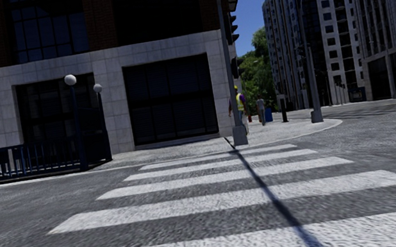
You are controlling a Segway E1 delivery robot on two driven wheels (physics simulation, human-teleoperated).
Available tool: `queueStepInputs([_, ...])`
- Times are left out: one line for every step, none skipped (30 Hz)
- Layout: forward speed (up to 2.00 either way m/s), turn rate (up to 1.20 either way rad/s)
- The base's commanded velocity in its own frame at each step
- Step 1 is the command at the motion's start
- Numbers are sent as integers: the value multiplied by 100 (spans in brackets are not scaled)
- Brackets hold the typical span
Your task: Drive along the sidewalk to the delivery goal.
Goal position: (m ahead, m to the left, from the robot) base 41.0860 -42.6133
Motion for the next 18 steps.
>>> queueStepInputs([167,0])
queueStepInputs([167,0])
queueStepInputs([167,0])
queueStepInputs([167,0])
queueStepInputs([167,0])
queueStepInputs([167,0])
queueStepInputs([167,0])
queueStepInputs([167,0])
queueStepInputs([167,0])
queueStepInputs([167,0])
queueStepInputs([167,0])
queueStepInputs([167,0])
queueStepInputs([167,0])
queueStepInputs([167,0])
queueStepInputs([167,0])
queueStepInputs([167,0])
queueStepInputs([167,0])
queueStepInputs([167,0])
